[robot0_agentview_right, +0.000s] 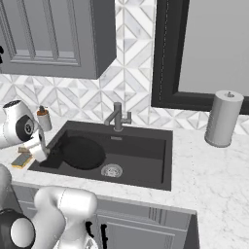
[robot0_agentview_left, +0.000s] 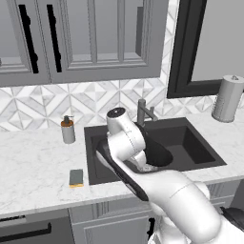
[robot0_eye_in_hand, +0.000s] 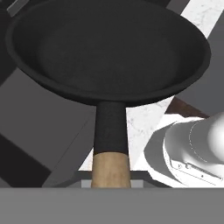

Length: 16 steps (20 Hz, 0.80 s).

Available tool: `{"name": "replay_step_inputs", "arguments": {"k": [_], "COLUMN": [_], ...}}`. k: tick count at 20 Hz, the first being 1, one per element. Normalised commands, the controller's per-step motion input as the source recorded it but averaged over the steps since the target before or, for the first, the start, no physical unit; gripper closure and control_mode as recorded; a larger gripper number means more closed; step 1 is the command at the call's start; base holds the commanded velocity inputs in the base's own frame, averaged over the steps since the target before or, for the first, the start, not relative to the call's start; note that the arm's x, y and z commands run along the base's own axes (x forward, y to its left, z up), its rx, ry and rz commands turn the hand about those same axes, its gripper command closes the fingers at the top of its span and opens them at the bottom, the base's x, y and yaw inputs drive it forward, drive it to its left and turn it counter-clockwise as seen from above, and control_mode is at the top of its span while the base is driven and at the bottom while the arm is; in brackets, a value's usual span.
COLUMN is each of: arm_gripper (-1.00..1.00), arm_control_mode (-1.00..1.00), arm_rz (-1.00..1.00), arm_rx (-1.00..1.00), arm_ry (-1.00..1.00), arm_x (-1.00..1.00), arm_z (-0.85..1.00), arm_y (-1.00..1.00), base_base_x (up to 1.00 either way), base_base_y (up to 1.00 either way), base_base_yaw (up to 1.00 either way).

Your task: Pick the pan and sponge and place them into the sink. Then turn on the water.

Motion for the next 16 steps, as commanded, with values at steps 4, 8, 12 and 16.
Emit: {"name": "replay_step_inputs", "arguments": {"k": [4,8,12,16], "arm_gripper": [1.00,1.00,1.00,1.00], "arm_control_mode": [-1.00,-1.00,-1.00,-1.00], "arm_rz": [-0.05,-0.04,-0.01,0.00], "arm_rx": [-0.08,-0.04,0.00,0.00], "arm_ry": [0.11,0.08,0.02,0.00], "arm_x": [0.39,0.50,0.42,0.34], "arm_z": [-0.12,-0.09,-0.16,-0.32], "arm_y": [-0.17,-0.34,-0.32,-0.05], "base_base_x": [0.00,0.00,0.00,0.00], "base_base_y": [0.00,0.00,0.00,0.00], "base_base_yaw": [0.00,0.00,0.00,0.00]}}
